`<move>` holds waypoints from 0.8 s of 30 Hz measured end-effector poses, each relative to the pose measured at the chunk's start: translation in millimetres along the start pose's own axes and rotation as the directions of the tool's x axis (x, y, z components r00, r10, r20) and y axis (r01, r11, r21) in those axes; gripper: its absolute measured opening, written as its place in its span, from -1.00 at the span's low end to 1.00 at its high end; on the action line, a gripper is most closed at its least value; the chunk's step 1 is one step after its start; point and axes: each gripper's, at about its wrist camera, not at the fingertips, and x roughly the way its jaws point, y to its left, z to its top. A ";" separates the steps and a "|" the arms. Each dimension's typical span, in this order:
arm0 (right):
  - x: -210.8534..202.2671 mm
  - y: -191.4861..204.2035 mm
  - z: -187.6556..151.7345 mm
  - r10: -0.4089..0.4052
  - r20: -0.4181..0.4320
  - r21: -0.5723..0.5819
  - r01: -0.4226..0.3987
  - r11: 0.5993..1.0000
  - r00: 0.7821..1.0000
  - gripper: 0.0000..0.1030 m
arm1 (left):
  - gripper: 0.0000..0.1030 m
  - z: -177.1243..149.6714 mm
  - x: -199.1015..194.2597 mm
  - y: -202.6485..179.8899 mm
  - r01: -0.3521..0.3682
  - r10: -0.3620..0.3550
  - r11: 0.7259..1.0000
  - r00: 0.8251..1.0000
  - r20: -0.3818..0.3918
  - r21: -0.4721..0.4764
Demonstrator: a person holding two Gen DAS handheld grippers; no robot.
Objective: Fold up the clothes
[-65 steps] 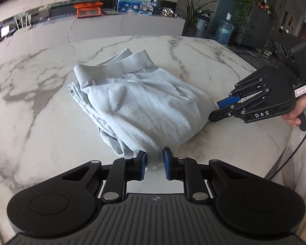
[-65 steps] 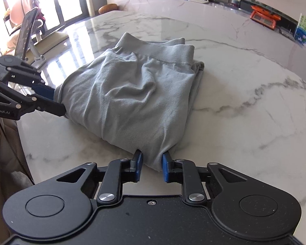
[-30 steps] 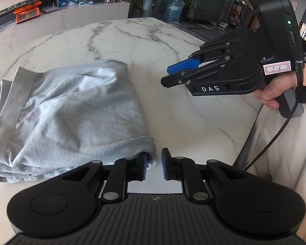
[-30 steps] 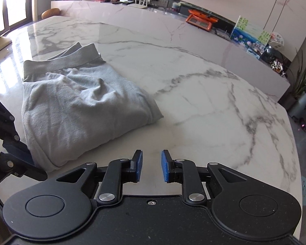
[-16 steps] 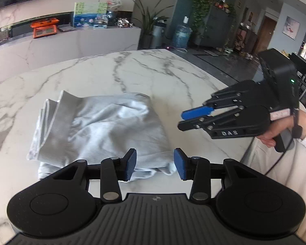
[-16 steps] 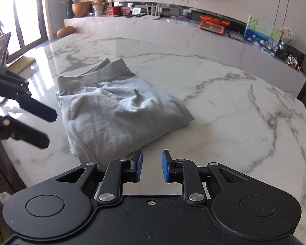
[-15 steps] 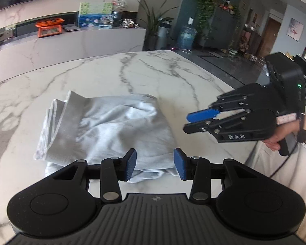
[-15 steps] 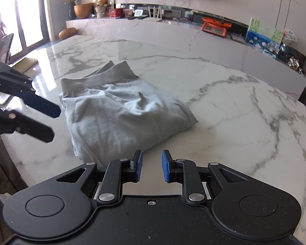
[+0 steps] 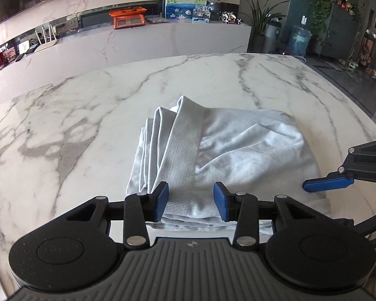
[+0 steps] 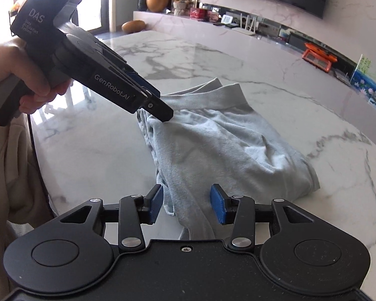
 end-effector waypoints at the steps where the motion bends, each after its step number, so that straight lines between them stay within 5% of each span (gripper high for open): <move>1: 3.0 0.4 -0.4 -0.016 -0.015 -0.013 0.016 1.000 1.000 -0.27 | -0.25 -1.6 0.5 1.0 -0.020 0.020 1.000 1.000 -0.008 0.006; 12: 3.1 -21.4 -4.0 -0.074 -0.104 -0.002 0.074 0.997 0.992 -0.41 | -0.28 -16.0 0.6 -4.7 0.067 -0.069 0.997 0.995 -0.067 -0.027; 24: -12.0 -55.0 -26.9 -0.136 -0.138 0.042 0.143 0.989 0.981 -0.33 | -0.33 -31.4 -3.4 -34.8 0.241 -0.241 0.970 0.965 -0.099 -0.016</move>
